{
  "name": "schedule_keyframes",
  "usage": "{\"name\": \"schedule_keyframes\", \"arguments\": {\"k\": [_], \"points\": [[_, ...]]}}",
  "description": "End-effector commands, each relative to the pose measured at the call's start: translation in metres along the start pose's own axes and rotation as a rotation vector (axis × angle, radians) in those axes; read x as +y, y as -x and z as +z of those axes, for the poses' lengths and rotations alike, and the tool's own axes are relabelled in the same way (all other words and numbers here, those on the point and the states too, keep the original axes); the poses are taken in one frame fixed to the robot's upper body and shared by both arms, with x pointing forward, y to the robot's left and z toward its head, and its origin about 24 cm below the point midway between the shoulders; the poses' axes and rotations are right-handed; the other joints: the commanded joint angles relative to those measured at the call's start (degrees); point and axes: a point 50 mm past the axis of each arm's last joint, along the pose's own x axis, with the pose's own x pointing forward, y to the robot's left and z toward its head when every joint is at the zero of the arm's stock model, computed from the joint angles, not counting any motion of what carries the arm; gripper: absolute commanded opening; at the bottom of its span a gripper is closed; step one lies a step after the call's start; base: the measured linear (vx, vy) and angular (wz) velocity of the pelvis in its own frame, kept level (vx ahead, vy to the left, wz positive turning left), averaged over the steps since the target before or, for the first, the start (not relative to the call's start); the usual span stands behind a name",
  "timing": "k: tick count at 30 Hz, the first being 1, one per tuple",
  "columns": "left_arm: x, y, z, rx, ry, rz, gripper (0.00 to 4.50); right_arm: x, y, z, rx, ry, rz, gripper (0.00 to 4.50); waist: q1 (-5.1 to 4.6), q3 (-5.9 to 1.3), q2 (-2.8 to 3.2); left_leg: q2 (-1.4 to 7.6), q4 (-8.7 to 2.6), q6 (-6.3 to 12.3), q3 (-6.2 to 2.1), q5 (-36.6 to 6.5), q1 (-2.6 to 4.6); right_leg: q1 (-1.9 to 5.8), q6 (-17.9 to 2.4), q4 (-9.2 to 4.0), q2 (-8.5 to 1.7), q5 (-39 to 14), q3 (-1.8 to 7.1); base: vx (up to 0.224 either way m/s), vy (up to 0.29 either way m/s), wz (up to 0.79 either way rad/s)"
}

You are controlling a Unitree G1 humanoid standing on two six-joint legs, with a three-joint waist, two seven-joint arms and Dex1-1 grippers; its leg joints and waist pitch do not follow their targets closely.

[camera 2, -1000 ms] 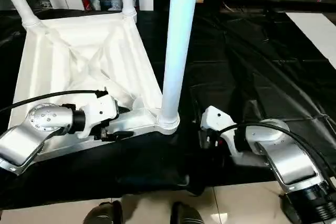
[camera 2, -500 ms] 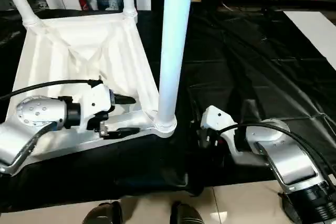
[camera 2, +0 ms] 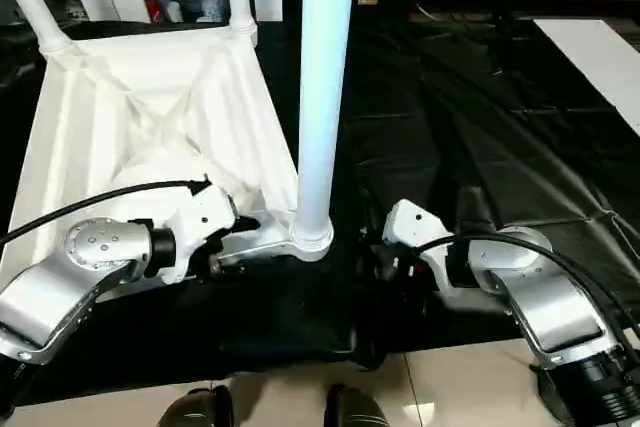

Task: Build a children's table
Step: Rotate table base, then rotate leg to tighten

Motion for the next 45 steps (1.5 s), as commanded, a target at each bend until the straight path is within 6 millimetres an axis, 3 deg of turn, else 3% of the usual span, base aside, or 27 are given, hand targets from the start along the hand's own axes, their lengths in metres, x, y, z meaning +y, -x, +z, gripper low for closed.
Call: {"name": "schedule_keyframes", "arguments": {"k": [1,18,27,33,37,41,45], "points": [[-0.005,0.001,0.001,0.028,-0.014,-0.011,2.82,-0.002,0.002,0.0,0.004,0.008,-0.013,4.5,0.03,-4.3,0.23,1.41,-3.94,1.14,-1.1,-16.8,1.61,2.83,-7.82,-5.24,-2.56,-25.15,1.56,0.0,0.0,0.0],[-0.004,-0.001,-0.009,0.081,0.013,-0.016,1.43,-0.002,0.0,0.0,0.005,0.012,-0.014,4.5,-0.17,-4.26,0.24,1.4,-3.99,1.3,-1.08,-17.01,1.51,2.87,-8.21,-5.25,-2.6,-24.49,1.56,0.0,0.0,0.0],[0.002,-0.003,-0.016,0.073,0.036,-0.019,0.63,-0.004,0.0,0.004,-0.037,0.02,-0.027,4.5,-0.35,-4.06,0.09,1.33,-4.07,1.14,-1.14,-18.64,1.59,2.51,-6.74,-5.74,-2.66,-28.6,1.51,0.0,0.0,0.0],[0.002,-0.006,-0.017,0.0,0.049,-0.132,0.16,-0.009,-0.002,0.012,-0.135,0.013,-0.06,4.5,-0.37,-3.89,-0.06,1.14,-4.19,1.05,-1.27,-19.87,1.69,2.1,-4.67,-6.36,-2.79,-33.34,1.44,0.0,0.0,0.0],[0.009,-0.009,-0.034,0.066,0.007,-0.174,0.03,-0.016,-0.006,0.012,-0.191,0.026,-0.124,4.5,-0.61,-4.03,0.08,1.23,-4.41,0.9,-1.32,-19.46,1.51,2.14,-5.14,-6.16,-2.84,-30.91,1.44,0.0,0.0,0.0],[0.014,-0.01,-0.039,0.079,-0.019,-0.19,0.03,-0.018,-0.008,0.016,-0.252,0.023,-0.142,4.5,-0.64,-3.88,0.18,1.35,-4.46,0.83,-1.16,-20.24,1.78,2.03,-5.71,-6.06,-2.88,-30.7,1.61,0.0,0.0,0.0],[0.021,-0.011,-0.042,0.095,-0.036,-0.197,0.03,-0.016,-0.012,0.018,-0.267,0.023,-0.098,4.5,-0.58,-3.57,0.05,1.12,-4.43,0.81,-1.13,-21.46,2.15,1.55,-3.62,-6.94,-2.94,-36.61,1.57,0.0,0.0,0.0]]}}
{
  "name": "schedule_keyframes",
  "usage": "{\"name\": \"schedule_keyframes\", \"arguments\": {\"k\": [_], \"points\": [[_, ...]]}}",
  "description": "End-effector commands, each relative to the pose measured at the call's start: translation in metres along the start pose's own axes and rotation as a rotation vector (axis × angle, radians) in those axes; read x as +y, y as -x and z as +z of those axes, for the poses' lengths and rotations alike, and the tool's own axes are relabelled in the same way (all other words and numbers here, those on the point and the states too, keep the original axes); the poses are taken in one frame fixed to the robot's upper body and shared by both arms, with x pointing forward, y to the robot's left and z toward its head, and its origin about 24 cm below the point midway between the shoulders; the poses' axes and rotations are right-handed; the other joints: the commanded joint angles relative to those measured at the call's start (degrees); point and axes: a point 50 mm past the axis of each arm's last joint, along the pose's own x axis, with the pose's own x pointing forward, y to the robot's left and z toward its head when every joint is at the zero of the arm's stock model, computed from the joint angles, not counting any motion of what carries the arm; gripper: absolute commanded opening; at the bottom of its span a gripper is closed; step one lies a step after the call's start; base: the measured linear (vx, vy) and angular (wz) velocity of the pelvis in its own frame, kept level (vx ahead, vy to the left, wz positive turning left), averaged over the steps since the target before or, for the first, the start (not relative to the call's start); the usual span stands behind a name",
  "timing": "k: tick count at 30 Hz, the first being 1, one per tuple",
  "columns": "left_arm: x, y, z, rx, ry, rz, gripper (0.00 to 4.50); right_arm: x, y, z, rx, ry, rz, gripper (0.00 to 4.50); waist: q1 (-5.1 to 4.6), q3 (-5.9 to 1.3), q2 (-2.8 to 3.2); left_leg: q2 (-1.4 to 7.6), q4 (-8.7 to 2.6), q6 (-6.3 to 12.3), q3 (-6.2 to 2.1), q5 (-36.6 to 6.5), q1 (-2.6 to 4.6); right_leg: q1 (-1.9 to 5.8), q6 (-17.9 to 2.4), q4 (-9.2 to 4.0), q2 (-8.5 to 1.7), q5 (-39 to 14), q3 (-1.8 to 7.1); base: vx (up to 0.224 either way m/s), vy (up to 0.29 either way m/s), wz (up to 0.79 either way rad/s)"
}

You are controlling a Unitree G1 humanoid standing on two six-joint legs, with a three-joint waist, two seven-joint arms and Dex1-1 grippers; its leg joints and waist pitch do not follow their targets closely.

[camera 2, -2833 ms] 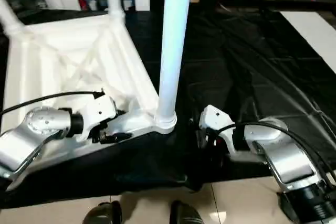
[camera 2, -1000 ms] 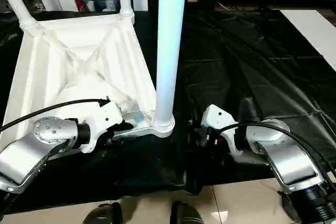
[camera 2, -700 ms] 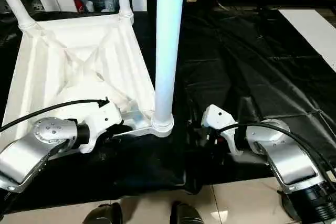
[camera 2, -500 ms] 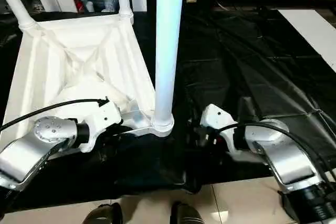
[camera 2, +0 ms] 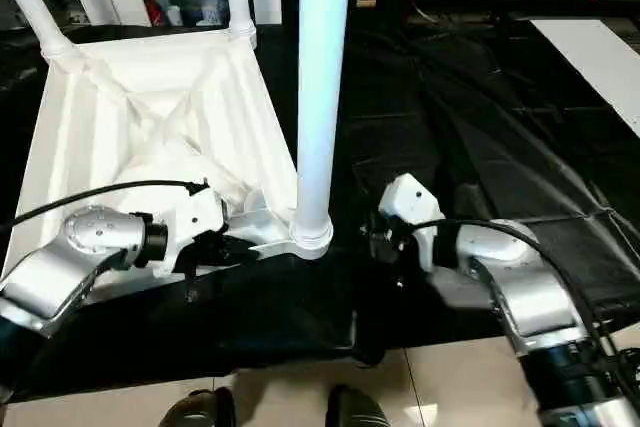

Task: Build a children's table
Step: Rotate leg to tighten

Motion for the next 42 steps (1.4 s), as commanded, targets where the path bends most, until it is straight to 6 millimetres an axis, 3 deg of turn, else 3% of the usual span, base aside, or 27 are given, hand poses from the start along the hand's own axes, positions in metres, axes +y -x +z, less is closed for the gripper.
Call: {"name": "schedule_keyframes", "arguments": {"k": [1,4,9,10,12,13,15,16,17,18,19,20,21,22,23,24,25,26,28,34,42], "points": [[-0.002,-0.005,-0.024,0.102,0.041,-0.025,0.03,-0.001,-0.001,0.005,-0.026,0.013,0.023,4.5,-0.07,-3.3,-0.29,1.22,-4.2,0.7,-1.2,-21.73,2.13,1.48,-3.31,-6.75,-2.94,-37.56,1.53,0.0,0.0,0.0],[0.001,-0.005,-0.025,0.1,0.031,-0.027,0.03,0.001,-0.004,0.005,-0.036,0.015,0.043,4.5,-0.2,-3.08,-0.31,1.02,-4.24,0.07,-1.59,-23.26,2.17,1.4,-1.22,-7.48,-3.28,-43.88,1.07,0.0,0.0,0.0],[0.001,-0.006,-0.015,0.038,-0.05,-0.089,0.03,-0.003,-0.015,0.009,-0.061,0.037,0.029,4.5,-0.82,-3.1,0.24,1.09,-5.19,-0.09,-2.06,-24.04,2.02,2.31,-1.51,-8.4,-3.44,-42.93,-0.3,-0.044,0.019,-0.09],[0.001,-0.007,-0.011,0.012,-0.059,-0.093,0.03,-0.005,-0.017,0.011,-0.076,0.039,0.019,4.5,-0.86,-2.84,0.63,1.23,-5.26,-0.05,-2.09,-25.97,2.84,2.05,-2.15,-9.1,-3.44,-42.91,-1.03,-0.061,0.034,-0.1],[0.002,-0.008,-0.008,-0.004,-0.067,-0.096,0.03,-0.006,-0.019,0.013,-0.089,0.044,0.007,4.5,-1.03,-2.57,0.89,1.45,-5.52,-0.21,-2.33,-28.69,3.4,2.29,-2.75,-9.67,-3.65,-41.9,-2.19,-0.059,0.037,-0.04],[0.011,-0.006,-0.009,0.036,-0.121,-0.033,0.03,-0.007,-0.021,0.017,-0.112,0.068,-0.005,4.5,-1.26,-2.27,1.23,1.87,-6.03,-0.65,-2.73,-32.37,3.78,2.69,-2.58,-9.97,-3.56,-40.3,-3.5,-0.056,0.041,-0.03],[0.018,-0.004,-0.009,0.059,-0.145,0.027,0.03,-0.007,-0.022,0.019,-0.118,0.069,-0.009,4.5,-1.34,-1.77,1.82,2.23,-6.66,-1.19,-2.85,-36.97,4.55,2.51,-2.04,-10.46,-2.89,-39.28,-4.81,-0.056,0.044,0.01],[0.022,-0.002,-0.007,0.058,-0.157,0.057,0.03,-0.007,-0.022,0.019,-0.122,0.07,-0.009,4.5,-1.5,-1.24,2.67,3.21,-8.43,-1.9,-2.95,-43.01,4.38,3.68,-2.0,-9.68,-1.95,-35.64,-6.99,-0.06,0.04,0.04],[0.025,-0.001,-0.005,0.05,-0.165,0.079,0.03,-0.007,-0.022,0.019,-0.125,0.071,-0.009,4.5,-1.15,-1.04,3.09,4.39,-11.02,-2.46,-2.87,-46.39,2.16,5.92,-2.56,-5.91,-1.2,-30.85,-7.43,-0.084,0.016,0.08],[0.026,0.001,-0.001,0.026,-0.161,0.078,0.03,-0.007,-0.021,0.019,-0.128,0.073,-0.01,4.5,4.22,-0.94,4.4,4.8,-15.03,-5.3,1.23,-52.68,-4.31,8.89,-5.23,6.47,-0.04,-14.66,-7.39,-0.127,-0.021,0.13],[0.029,0.007,0.009,-0.022,-0.164,0.093,0.03,-0.006,-0.021,0.019,-0.128,0.082,-0.013,4.5,3.63,-3.36,-0.27,2.51,-8.88,-5.66,2.75,-33.38,3.12,3.95,-0.15,3.17,-2.86,-39.35,0.48,-0.127,-0.021,0.13],[0.029,0.009,0.01,-0.025,-0.17,0.097,0.03,-0.006,-0.021,0.018,-0.127,0.085,-0.013,4.5,2.7,-2.77,-3.47,0.05,0.73,-4.88,0.92,-19.52,7.67,-1.98,1.34,-6.58,-5.88,-57.75,1.1,-0.015,-0.147,0.16],[0.03,0.01,0.011,-0.024,-0.179,0.098,0.03,-0.006,-0.022,0.017,-0.125,0.085,-0.013,4.5,2.9,-2.84,-2.31,-1.55,2.71,-0.35,-3.07,-5.73,4.49,0.21,-0.29,-8.7,-8.54,-63.47,4.22,0.129,-0.173,0.04],[0.03,0.011,0.011,-0.024,-0.19,0.098,0.03,-0.006,-0.022,0.017,-0.124,0.087,-0.014,4.5,4.53,-2.84,-0.6,-1.32,-1.2,1.66,-4.78,2.13,-0.59,6.74,-2.37,-4.99,-7.15,-44.44,4.5,0.129,-0.173,0.04],[0.031,0.012,0.012,-0.025,-0.195,0.103,0.03,-0.006,-0.022,0.016,-0.125,0.086,-0.013,4.5,4.53,-2.84,-0.6,-1.32,-1.2,1.66,-4.78,2.13,-0.59,6.74,-2.37,-4.99,-7.15,-44.44,4.5,0.062,-0.066,0.03],[0.031,0.014,0.013,-0.022,-0.21,0.093,0.03,-0.006,-0.023,0.015,-0.125,0.084,-0.01,4.5,2.89,-4.33,0.97,1.57,-3.34,1.08,-3.75,0.4,3.16,3.47,-10.4,-1.07,-2.22,-10.66,1.38,0.0,0.0,0.0],[0.031,0.014,0.014,-0.024,-0.21,0.088,0.03,-0.006,-0.023,0.015,-0.124,0.084,-0.009,4.5,2.11,-4.41,0.96,1.75,-3.37,2.0,-3.47,-0.53,2.95,3.71,-13.11,-0.96,-2.12,-4.73,1.2,0.0,0.0,0.0],[0.03,0.014,0.014,-0.029,-0.212,0.079,0.03,-0.006,-0.024,0.014,-0.124,0.086,-0.009,4.5,1.53,-4.13,0.61,1.57,-3.46,2.75,-2.98,-3.37,1.29,4.97,-16.22,-0.96,-2.73,-1.16,1.06,0.0,0.0,0.0],[0.026,0.012,0.015,-0.045,-0.21,0.041,0.03,-0.006,-0.025,0.014,-0.127,0.086,-0.014,4.5,1.15,-3.82,0.64,1.38,-3.48,3.27,-2.51,-7.82,0.99,5.25,-17.06,-1.94,-3.54,-4.34,1.34,0.0,0.0,0.0],[0.019,0.005,0.015,-0.076,-0.204,-0.014,0.03,-0.008,-0.031,0.015,-0.129,0.095,-0.009,4.5,0.73,-3.63,0.76,1.77,-3.76,3.79,-2.23,-7.77,1.08,5.17,-16.35,-2.37,-3.71,-6.67,1.27,0.0,0.0,0.0],[0.018,0.004,0.013,-0.065,-0.204,-0.034,0.03,-0.012,-0.044,0.021,-0.157,0.096,-0.006,4.5,0.93,-3.61,0.91,1.97,-3.82,3.94,-1.71,-7.54,1.24,5.08,-16.14,-2.25,-3.81,-6.4,1.35,0.0,0.0,0.0]]}}
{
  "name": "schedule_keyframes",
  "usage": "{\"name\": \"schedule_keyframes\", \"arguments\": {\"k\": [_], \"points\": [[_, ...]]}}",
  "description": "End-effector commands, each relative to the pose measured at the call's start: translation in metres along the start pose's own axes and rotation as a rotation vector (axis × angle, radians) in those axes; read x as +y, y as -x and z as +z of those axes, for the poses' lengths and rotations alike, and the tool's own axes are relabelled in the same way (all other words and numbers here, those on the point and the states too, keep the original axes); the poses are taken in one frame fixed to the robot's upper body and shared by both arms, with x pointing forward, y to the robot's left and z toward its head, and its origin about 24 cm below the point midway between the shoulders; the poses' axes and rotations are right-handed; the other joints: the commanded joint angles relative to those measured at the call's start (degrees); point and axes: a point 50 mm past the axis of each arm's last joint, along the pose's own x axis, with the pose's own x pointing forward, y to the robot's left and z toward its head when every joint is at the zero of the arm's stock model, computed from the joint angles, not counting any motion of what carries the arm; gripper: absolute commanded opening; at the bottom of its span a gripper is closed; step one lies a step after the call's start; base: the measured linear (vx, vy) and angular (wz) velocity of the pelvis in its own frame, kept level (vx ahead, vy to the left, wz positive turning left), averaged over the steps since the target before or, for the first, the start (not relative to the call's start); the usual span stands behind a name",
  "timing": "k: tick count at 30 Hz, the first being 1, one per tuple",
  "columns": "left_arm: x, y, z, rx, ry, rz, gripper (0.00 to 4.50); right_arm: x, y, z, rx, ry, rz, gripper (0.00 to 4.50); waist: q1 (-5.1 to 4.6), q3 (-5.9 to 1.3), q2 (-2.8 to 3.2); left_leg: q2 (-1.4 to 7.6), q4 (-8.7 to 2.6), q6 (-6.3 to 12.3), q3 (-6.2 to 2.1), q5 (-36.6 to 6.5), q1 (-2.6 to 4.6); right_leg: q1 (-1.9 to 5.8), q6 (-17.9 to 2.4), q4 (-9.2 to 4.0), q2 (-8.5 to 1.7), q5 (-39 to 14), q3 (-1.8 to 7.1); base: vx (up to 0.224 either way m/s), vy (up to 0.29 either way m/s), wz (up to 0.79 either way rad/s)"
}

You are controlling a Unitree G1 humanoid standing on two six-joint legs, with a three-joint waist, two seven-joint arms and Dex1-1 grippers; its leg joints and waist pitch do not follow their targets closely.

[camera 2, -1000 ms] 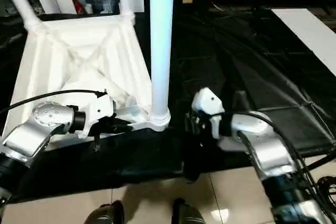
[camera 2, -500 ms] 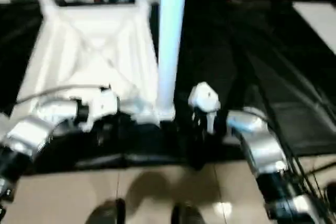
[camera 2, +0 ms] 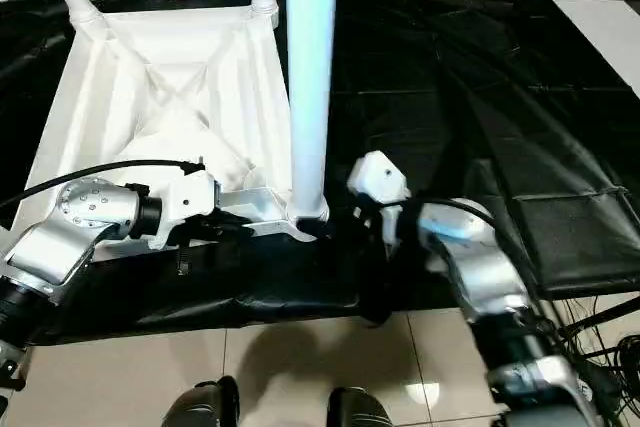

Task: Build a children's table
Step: Rotate leg to tighten

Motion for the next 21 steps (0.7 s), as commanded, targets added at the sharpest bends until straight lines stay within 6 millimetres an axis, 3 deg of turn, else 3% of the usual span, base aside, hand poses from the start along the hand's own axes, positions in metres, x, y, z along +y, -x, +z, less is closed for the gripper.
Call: {"name": "schedule_keyframes", "arguments": {"k": [1,21], "points": [[-0.005,-0.006,0.004,-0.036,-0.024,-0.03,0.03,0.001,-0.003,-0.001,0.013,0.012,0.026,4.5,-0.2,-5.03,0.17,2.15,-3.07,4.83,-0.4,-7.99,1.29,3.46,-14.88,-4.42,-4.23,-2.19,3.04,0.0,0.0,0.0],[-0.003,-0.006,-0.001,-0.019,-0.004,-0.02,0.0,-0.002,-0.016,-0.005,0.008,-0.001,0.061,2.8,-0.17,-5.08,0.15,2.16,-3.06,4.72,-0.3,-8.69,1.28,3.45,-14.82,-4.58,-4.38,-3.99,3.08,0.0,0.0,0.0]]}}
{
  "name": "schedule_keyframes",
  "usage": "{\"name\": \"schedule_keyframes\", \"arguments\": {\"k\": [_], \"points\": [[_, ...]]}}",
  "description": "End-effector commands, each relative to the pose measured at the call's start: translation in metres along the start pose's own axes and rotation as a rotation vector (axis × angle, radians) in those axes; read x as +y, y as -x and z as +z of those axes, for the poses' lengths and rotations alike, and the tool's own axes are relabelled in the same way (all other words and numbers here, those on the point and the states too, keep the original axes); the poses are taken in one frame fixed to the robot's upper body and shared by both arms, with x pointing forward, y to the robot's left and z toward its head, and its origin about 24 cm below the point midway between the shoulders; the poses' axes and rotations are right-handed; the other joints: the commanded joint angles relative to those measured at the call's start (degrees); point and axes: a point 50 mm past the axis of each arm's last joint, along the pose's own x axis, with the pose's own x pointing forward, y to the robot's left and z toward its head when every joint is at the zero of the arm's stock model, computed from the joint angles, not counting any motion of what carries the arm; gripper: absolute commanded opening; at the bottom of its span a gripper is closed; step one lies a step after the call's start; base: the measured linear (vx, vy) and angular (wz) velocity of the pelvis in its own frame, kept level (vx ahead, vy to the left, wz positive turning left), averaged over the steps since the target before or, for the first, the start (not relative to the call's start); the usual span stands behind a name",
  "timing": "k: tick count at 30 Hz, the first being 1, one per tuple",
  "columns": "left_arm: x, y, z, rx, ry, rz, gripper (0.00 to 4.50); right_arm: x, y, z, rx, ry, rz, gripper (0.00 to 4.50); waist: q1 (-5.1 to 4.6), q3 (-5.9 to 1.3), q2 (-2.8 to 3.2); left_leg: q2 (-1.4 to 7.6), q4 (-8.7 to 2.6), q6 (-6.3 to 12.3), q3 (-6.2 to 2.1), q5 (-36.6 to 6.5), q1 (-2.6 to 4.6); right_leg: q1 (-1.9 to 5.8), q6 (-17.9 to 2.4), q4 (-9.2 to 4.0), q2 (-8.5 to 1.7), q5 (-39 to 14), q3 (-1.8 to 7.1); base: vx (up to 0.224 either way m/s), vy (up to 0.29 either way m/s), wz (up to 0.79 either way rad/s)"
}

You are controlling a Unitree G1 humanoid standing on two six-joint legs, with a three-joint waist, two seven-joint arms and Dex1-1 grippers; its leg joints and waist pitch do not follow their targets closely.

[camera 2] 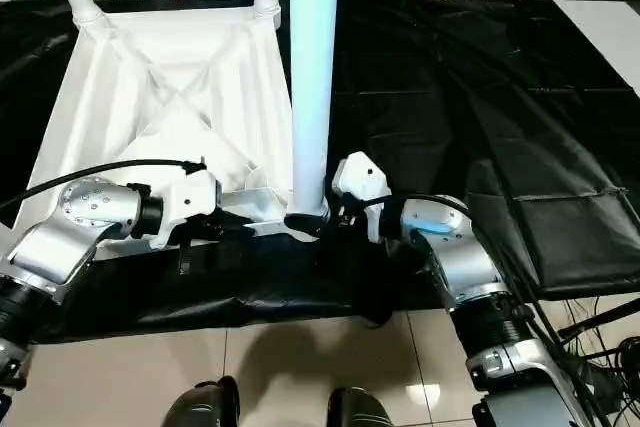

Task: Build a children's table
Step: Rotate leg to tighten

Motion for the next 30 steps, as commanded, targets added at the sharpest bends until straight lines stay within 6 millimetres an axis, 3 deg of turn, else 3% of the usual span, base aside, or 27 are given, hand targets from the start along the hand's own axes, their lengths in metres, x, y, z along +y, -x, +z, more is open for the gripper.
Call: {"name": "schedule_keyframes", "arguments": {"k": [1,4,9,13,19,20,21,23,25,30], "points": [[-0.004,-0.005,-0.001,-0.02,-0.007,-0.022,0.0,-0.002,-0.001,-0.001,0.01,0.017,-0.003,2.78,-0.12,-5.03,0.12,2.11,-3.12,4.63,-0.37,-8.84,1.26,3.37,-14.79,-4.67,-4.35,-4.14,3.1,0.0,0.0,0.0],[-0.004,-0.004,-0.002,-0.016,-0.006,-0.021,0.0,-0.002,-0.002,-0.002,0.013,0.019,0.002,2.54,-0.21,-4.97,0.05,2.12,-3.19,4.5,-0.41,-9.12,1.23,3.35,-14.68,-4.72,-4.37,-4.95,3.06,0.0,0.0,0.0],[-0.004,-0.005,-0.004,-0.007,0.007,-0.002,0.0,0.0,-0.003,-0.005,0.026,0.012,0.007,2.51,-0.24,-4.97,0.0,2.1,-3.17,4.53,-0.38,-9.13,1.2,3.35,-14.54,-4.75,-4.38,-5.18,3.08,0.0,0.0,0.0],[0.002,-0.011,-0.008,0.026,0.054,0.088,0.0,-0.002,-0.005,-0.018,0.068,-0.057,-0.125,2.51,-0.42,-4.61,-0.07,2.12,-3.37,4.04,-0.31,-9.92,1.28,3.03,-14.28,-5.06,-4.32,-7.26,3.14,0.0,0.0,0.0],[0.006,-0.022,-0.008,0.047,0.111,0.139,0.0,-0.002,-0.01,-0.029,0.083,-0.134,-0.259,2.51,-0.47,-3.97,-0.17,2.03,-4.03,1.02,-0.72,-16.44,1.84,2.6,-10.03,-6.62,-4.85,-23.02,3.26,0.0,0.0,0.0],[0.008,-0.036,-0.004,0.061,0.144,0.164,0.0,0.002,-0.018,-0.033,0.083,-0.194,-0.367,2.51,-0.61,-3.73,-0.24,2.03,-4.2,0.89,-0.72,-16.6,1.75,2.44,-9.54,-6.74,-4.72,-23.5,3.35,0.0,0.0,0.0],[0.008,-0.036,-0.004,0.061,0.144,0.164,0.0,0.002,-0.018,-0.033,0.083,-0.194,-0.367,2.51,-0.51,-3.68,-0.11,2.03,-4.31,0.52,-0.76,-17.4,2.08,2.17,-9.23,-6.92,-4.74,-24.82,3.35,0.0,0.0,0.0],[0.009,-0.045,0.0,0.064,0.167,0.183,0.0,0.004,-0.024,-0.033,0.081,-0.219,-0.426,2.5,-0.48,-3.72,-0.13,1.99,-4.49,0.2,-0.86,-17.34,2.13,2.34,-8.69,-7.18,-4.87,-25.7,3.3,0.0,0.0,0.0],[0.016,-0.067,0.011,0.063,0.246,0.256,0.0,0.004,-0.042,-0.033,0.091,-0.339,-0.651,2.49,-0.62,-3.77,0.19,2.02,-4.73,-0.2,-0.82,-16.73,2.37,2.14,-8.87,-7.23,-4.75,-24.06,3.31,0.0,0.0,0.0],[0.017,-0.08,0.018,0.054,0.277,0.275,0.0,0.007,-0.056,-0.031,0.098,-0.406,-0.733,2.49,-0.62,-3.87,0.2,1.93,-5.03,0.01,-0.96,-17.21,2.26,2.24,-8.63,-7.36,-4.78,-20.73,3.33,0.0,0.0,0.0]]}}
